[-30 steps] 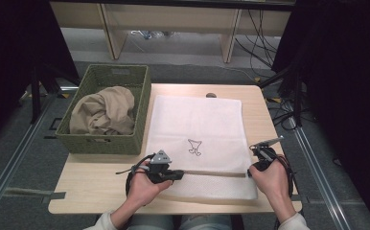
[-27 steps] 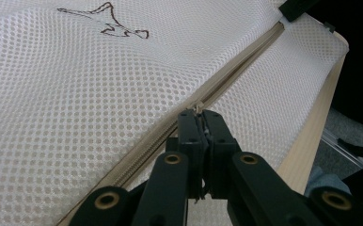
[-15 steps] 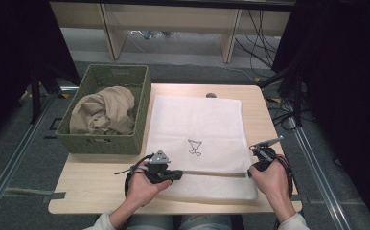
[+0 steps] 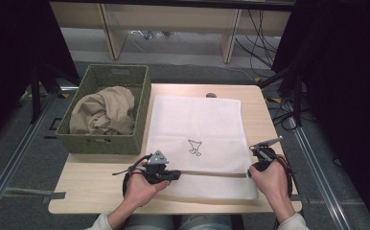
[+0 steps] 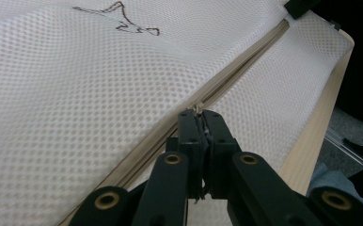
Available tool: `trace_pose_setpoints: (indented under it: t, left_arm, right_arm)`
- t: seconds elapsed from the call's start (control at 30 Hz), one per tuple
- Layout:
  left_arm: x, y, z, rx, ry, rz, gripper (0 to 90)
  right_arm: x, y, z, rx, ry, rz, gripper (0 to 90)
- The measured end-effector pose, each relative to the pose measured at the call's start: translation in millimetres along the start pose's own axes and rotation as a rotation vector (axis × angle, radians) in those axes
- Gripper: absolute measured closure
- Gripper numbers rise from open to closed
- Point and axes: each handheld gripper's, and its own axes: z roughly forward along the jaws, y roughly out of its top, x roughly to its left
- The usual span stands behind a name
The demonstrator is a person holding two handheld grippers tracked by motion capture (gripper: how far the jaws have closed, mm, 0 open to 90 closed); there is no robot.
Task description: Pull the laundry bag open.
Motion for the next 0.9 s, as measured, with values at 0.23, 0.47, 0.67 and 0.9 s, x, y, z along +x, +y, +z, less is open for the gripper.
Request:
trace_pose_setpoints:
  t: [0.23,0.47,0.67,0.9]
  left_arm:
    - [3.5,-4.1,-4.0,0.007,0.008,-0.007,86.8]
    - [7.0,-5.2,-8.1,-0.001,0.019,-0.015,86.8]
    - [8.6,-6.6,-9.6,0.002,0.016,-0.02,86.8]
    - [10.4,-6.3,-13.2,-0.007,0.026,-0.019,86.8]
  right_arm:
    - [1.3,0.2,0.7,0.006,0.015,-0.003,85.0]
    - [2.3,0.1,0.6,-0.003,0.003,0.051,85.0]
    - [2.5,0.7,-0.3,0.016,0.006,0.05,85.0]
    - [-1.0,1.0,-0.2,0.005,0.008,0.022,85.0]
